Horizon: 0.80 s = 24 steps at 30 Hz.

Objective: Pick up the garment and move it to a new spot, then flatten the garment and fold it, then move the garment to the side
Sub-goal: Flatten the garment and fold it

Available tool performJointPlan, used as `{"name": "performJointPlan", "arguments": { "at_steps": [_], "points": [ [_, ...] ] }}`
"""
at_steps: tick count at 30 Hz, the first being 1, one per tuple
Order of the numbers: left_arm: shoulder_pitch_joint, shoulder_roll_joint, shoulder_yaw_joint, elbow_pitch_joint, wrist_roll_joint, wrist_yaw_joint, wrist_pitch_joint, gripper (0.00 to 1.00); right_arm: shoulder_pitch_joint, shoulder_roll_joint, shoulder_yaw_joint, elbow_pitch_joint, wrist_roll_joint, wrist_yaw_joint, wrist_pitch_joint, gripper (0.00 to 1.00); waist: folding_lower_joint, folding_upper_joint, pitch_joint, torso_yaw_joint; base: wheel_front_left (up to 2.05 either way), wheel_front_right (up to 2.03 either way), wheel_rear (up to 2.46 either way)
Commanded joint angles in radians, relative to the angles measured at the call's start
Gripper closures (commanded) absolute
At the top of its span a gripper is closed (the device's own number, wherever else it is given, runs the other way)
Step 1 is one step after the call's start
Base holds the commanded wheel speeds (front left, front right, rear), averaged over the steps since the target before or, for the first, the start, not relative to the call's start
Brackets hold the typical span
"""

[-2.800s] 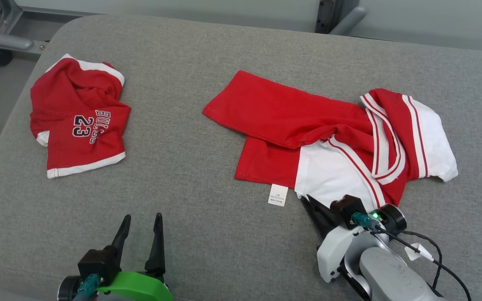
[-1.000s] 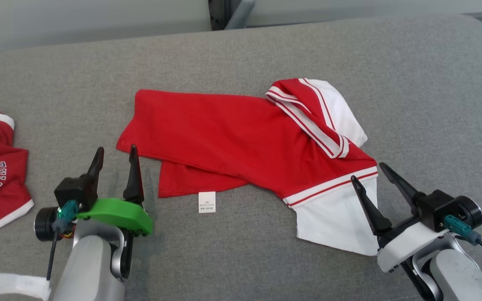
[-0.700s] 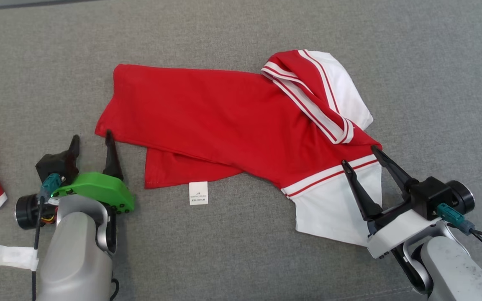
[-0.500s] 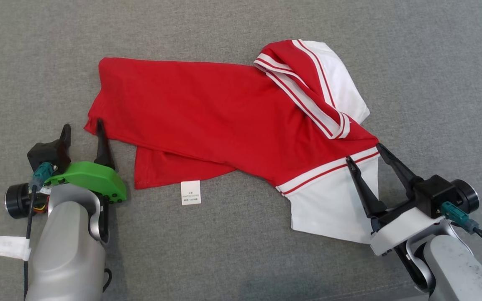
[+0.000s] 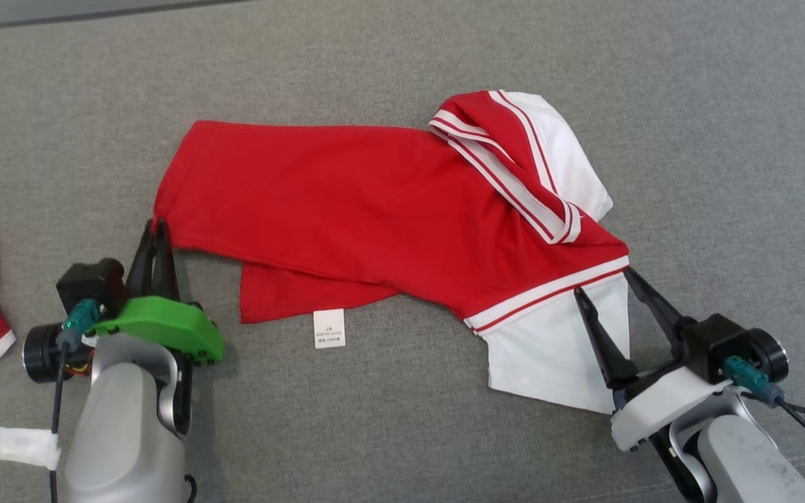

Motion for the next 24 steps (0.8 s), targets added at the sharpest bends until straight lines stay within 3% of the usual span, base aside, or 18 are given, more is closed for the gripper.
{"name": "performJointPlan", "arguments": {
  "at_steps": [1, 11, 21, 22, 23, 24],
  "points": [
    [0.032, 0.0, -0.005, -0.01, 0.006, -0.006, 0.001, 1.0, 0.02, 0.009, 0.004, 0.01, 0.003, -0.001, 0.0, 0.0, 0.0, 0.0, -0.068, 0.025, 0.0, 0.0, 0.0],
    [0.191, -0.001, -0.001, -0.091, -0.024, -0.011, 0.001, 1.0, 0.109, 0.044, 0.013, 0.098, 0.03, -0.001, 0.0, 0.0, 0.0, 0.0, -0.236, 0.053, 0.0, 0.0, 0.0],
    [0.337, -0.001, -0.022, -0.079, -0.074, 0.039, 0.001, 1.0, 0.138, 0.056, 0.008, 0.124, 0.046, -0.001, 0.0, 0.0, 0.0, 0.0, -0.285, 0.041, 0.0, 0.0, 0.0],
    [0.347, -0.001, -0.022, -0.073, -0.076, 0.041, 0.001, 0.54, 0.139, 0.055, 0.007, 0.125, 0.045, -0.001, 0.0, 0.0, 0.0, 0.0, -0.285, 0.039, 0.0, 0.0, 0.0],
    [0.356, -0.001, -0.022, -0.068, -0.088, 0.042, 0.001, 0.0, 0.139, 0.054, 0.005, 0.125, 0.044, -0.001, 0.0, 0.0, 0.0, 0.0, -0.286, 0.037, 0.0, 0.0, 0.0],
    [0.364, -0.001, -0.024, -0.064, -0.088, 0.042, 0.001, 0.0, 0.139, 0.053, 0.001, 0.125, 0.042, -0.001, 0.0, 0.0, 0.0, 0.0, -0.287, 0.035, 0.0, 0.0, 0.0]
  ]
}}
